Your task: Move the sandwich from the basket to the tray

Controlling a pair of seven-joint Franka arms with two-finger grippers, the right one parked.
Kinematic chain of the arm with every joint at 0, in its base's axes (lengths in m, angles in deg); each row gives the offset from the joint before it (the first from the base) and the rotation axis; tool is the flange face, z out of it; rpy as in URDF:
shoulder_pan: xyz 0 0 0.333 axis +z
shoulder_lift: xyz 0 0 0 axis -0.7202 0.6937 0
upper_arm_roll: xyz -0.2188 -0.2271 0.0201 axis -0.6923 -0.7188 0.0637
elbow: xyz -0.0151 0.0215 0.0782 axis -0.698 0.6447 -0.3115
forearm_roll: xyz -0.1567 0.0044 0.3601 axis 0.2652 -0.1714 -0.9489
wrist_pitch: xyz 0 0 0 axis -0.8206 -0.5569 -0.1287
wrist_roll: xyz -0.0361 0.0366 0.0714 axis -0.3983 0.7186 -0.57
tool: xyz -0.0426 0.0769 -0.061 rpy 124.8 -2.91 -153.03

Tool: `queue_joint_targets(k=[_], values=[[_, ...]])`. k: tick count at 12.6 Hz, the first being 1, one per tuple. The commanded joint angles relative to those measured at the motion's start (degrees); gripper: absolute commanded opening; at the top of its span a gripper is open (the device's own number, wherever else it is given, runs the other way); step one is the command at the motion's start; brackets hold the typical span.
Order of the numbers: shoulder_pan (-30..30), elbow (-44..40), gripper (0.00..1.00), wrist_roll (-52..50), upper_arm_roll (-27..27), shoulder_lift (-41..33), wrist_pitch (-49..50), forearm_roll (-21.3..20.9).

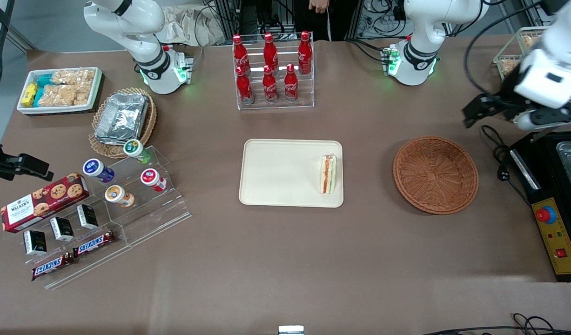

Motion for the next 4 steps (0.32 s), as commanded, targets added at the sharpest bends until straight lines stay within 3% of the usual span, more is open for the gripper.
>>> queue_joint_targets(k=[1,4], values=[[6.7,-1.2,1.00,9.9,-4.1,0.2,1.3,-0.1],[6.8,-1.6,1.00,12.7,-4.0,0.3,1.4,-1.7]])
